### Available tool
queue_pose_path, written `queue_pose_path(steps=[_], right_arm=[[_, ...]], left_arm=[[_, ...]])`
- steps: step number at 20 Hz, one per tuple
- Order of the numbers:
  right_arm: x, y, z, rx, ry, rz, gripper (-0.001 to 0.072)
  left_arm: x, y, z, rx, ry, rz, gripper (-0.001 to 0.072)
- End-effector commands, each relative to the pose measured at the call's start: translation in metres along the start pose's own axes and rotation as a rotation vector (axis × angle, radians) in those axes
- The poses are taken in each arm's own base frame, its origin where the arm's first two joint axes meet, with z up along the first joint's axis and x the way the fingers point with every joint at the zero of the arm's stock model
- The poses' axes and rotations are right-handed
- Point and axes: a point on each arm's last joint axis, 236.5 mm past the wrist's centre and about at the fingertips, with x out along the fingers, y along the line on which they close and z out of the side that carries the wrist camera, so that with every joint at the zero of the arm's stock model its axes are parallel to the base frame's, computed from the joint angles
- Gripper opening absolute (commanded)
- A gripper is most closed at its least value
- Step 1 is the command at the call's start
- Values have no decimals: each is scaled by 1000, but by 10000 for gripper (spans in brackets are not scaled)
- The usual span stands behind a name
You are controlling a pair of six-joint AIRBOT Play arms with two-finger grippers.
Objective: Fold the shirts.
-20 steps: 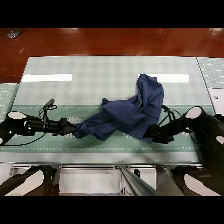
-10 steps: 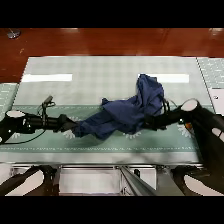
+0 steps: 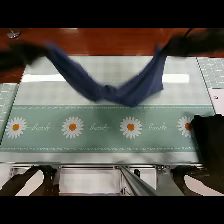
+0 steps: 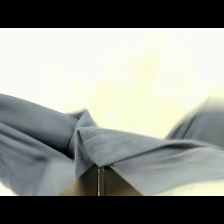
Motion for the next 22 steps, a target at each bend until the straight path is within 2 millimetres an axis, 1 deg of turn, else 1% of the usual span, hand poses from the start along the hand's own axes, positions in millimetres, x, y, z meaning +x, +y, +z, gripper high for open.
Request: queue_pose_path(steps=[1,2,3,5,7,8,9,11,12,13,16,18,19,20,21,22], right_arm=[[-135,44,76,-165,-330,-97,17],[-165,56,79,-191,-405,-106,17],[-195,64,77,-215,-467,-130,17],[-249,78,66,-258,-565,-174,17],[-295,89,52,-288,-649,-219,17],[-313,92,44,-296,-679,-239,17],[-330,95,35,-303,-701,-258,18],[-350,96,18,-307,-717,-291,17],[-355,95,11,-306,-712,-304,17],[-355,94,5,-303,-694,-311,17],[-346,88,-9,-298,-621,-322,17],[-338,84,-11,-294,-595,-323,17],[-330,80,-12,-287,-570,-324,17],[-316,73,-13,-276,-532,-325,17],[-301,65,-16,-262,-488,-326,17],[-280,55,-19,-245,-433,-327,18]], left_arm=[[-70,-122,115,317,-321,23,27],[-94,-147,131,398,-387,73,27],[-117,-169,143,476,-447,135,27],[-158,-205,154,601,-548,265,27],[-189,-235,153,714,-624,382,27],[-200,-249,149,764,-651,428,27],[-209,-262,143,810,-670,472,27],[-219,-277,129,863,-674,515,27],[-221,-279,122,875,-659,526,27],[-221,-280,116,877,-639,514,27],[-212,-279,100,859,-553,430,27],[-203,-269,92,835,-498,390,27],[-197,-256,88,805,-461,387,27],[-189,-241,84,771,-420,389,27],[-177,-220,79,729,-372,393,27],[-165,-195,75,670,-329,400,27]])
